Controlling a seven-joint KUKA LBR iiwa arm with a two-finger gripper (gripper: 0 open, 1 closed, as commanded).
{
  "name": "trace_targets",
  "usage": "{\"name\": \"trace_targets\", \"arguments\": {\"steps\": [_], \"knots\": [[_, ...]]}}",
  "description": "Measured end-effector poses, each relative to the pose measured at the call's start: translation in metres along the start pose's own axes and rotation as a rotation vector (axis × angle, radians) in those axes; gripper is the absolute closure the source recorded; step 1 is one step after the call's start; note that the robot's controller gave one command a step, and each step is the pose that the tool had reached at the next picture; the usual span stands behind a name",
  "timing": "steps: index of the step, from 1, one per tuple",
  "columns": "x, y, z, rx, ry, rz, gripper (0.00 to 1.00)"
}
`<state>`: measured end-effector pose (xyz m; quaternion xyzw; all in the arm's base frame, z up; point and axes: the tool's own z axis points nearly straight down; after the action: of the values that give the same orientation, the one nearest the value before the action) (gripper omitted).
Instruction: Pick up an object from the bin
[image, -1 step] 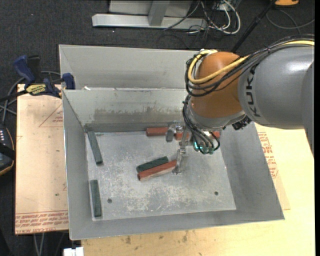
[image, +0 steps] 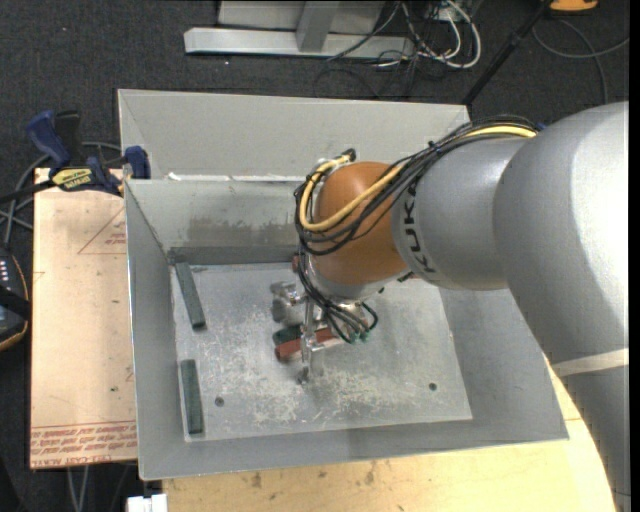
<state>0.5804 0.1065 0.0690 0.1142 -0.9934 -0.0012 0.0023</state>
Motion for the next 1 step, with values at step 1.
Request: {"name": "trace_targets", "arguments": {"steps": [1], "knots": [[-0.0018, -0.0022, -0.0039, 0.001, -0.006, 0.003, 1.0]]}}
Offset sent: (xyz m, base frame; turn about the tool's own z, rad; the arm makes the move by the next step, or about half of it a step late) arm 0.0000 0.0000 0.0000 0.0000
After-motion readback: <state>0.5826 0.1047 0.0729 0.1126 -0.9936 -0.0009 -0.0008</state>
